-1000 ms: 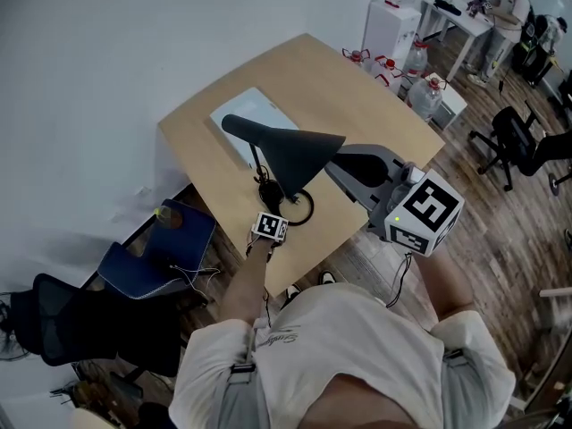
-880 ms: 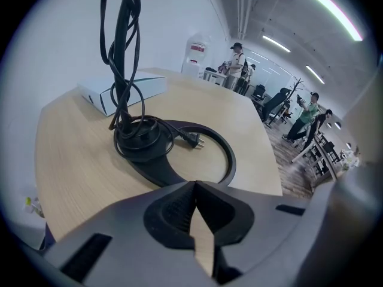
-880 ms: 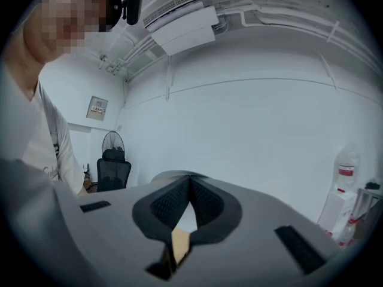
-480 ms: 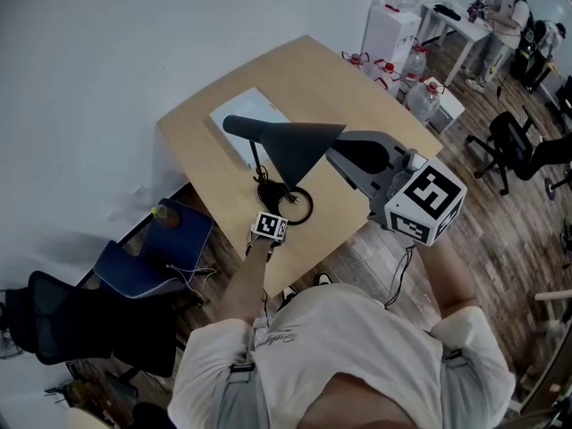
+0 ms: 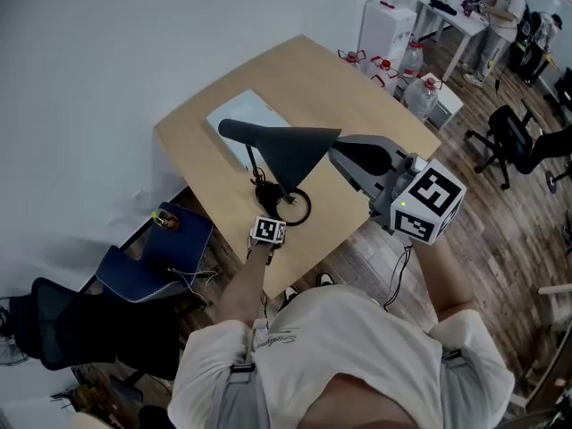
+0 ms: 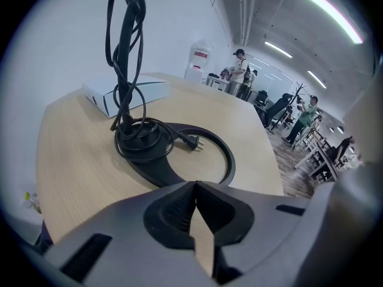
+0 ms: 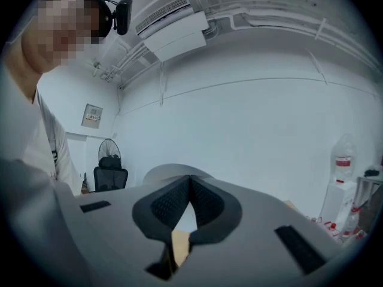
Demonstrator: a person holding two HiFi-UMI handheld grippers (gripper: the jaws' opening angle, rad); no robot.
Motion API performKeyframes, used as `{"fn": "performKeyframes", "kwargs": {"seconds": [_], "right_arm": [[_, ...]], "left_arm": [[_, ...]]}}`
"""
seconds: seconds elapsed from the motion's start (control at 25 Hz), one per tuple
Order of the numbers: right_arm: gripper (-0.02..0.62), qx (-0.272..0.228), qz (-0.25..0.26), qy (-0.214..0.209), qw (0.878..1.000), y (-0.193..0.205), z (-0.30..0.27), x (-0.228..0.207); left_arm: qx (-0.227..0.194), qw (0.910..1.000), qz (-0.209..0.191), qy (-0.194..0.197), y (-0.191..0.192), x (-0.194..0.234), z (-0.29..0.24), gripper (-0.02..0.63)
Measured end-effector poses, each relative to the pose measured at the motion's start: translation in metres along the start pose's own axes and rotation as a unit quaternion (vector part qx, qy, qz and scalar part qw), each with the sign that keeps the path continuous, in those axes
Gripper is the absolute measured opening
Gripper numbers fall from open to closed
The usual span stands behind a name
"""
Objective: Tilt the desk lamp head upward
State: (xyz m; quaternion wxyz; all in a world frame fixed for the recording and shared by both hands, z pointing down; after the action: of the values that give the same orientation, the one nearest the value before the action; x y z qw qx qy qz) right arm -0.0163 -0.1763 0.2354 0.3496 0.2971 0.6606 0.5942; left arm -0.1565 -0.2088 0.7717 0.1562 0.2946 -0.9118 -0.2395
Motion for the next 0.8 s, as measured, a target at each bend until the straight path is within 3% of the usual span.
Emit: {"fn": "performKeyframes", "kwargs": {"seconds": [0.12,0.4,0.6,0.8], "right_arm": [[-0.005,0.002,-0.018,0.007,1.0,0.011,0.01,-0.008],[-0.005,0.016,-0.036,0.023,0.999,0.054,0.022,-0.018],[-0.005,0.026,-0.032,0.034,0.999,0.107,0.028,-0.013],[-0.005,0.034,-0.045,0.045,0.997,0.154,0.031,-0.009]], "left_arm": [[-0.02,0.9995,0.005,-0.023,-0.001,-0.003,0.005,0.015],[-0.069,0.9974,0.012,-0.019,-0.008,-0.017,0.037,0.015],[-0.114,0.993,0.021,-0.022,-0.025,-0.032,0.073,0.015],[-0.157,0.9868,0.002,-0.039,-0.045,-0.049,0.11,0.015]]}}
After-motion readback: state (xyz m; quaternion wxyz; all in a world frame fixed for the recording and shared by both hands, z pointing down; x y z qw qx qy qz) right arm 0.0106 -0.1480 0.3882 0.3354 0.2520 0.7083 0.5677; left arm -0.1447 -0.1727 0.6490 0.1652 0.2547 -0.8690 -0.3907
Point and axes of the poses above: the fingertips, and each gripper's own axes: z backward along the fingers, x to its left, y out of its underside, the point moved 2 cm from there along z, backward along the fingers, and after that the axes turned 8 degrees about -z, right-handed, at the moved point
